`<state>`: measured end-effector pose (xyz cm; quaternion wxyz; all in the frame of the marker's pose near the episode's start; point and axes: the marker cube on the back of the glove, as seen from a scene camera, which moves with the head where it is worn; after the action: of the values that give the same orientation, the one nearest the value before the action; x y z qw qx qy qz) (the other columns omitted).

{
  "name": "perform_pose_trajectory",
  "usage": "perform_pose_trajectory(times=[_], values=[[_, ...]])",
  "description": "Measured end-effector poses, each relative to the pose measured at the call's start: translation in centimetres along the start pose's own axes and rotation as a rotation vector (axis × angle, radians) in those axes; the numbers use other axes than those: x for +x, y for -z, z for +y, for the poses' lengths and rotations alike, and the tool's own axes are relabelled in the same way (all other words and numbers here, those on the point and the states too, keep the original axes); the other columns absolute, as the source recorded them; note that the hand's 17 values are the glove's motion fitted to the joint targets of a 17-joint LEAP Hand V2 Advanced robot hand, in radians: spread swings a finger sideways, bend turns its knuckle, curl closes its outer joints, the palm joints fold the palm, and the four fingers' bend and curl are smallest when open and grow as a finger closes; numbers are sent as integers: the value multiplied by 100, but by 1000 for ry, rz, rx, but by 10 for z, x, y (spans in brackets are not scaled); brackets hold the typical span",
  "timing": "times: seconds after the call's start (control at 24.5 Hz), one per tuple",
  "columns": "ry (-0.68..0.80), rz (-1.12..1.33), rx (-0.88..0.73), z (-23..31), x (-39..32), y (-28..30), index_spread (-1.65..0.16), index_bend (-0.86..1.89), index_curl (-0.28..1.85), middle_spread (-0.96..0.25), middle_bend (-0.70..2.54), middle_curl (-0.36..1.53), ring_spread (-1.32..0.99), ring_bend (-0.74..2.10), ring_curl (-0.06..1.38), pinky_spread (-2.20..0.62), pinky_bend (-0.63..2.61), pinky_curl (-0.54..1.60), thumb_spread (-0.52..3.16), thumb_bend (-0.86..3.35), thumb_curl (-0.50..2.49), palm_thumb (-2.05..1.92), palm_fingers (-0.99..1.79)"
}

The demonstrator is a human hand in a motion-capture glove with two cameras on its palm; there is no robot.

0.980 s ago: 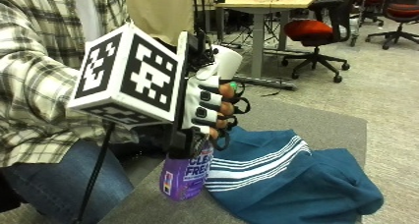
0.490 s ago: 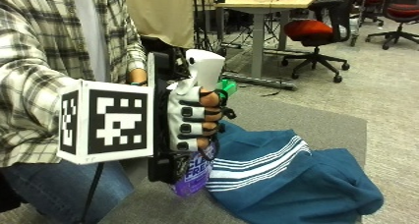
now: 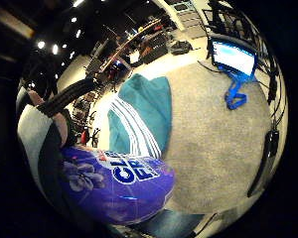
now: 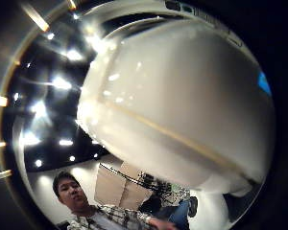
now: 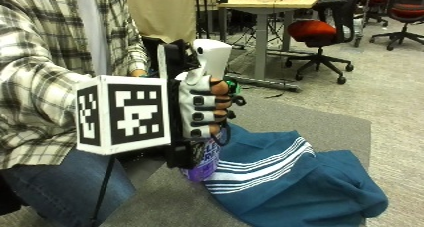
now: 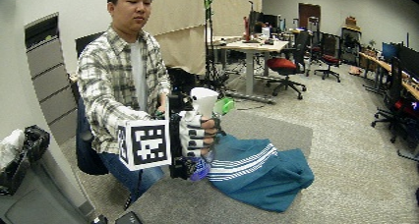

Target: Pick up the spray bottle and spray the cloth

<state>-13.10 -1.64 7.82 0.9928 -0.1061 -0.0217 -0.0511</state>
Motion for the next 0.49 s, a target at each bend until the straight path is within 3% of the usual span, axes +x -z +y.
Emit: perform_pose_trajectory(times=[0.49], values=[[81, -74, -97, -2, -57, -66, -28, 21, 62, -14, 50, 51, -17, 50, 47, -14, 52, 40, 13, -4, 79, 98, 130]])
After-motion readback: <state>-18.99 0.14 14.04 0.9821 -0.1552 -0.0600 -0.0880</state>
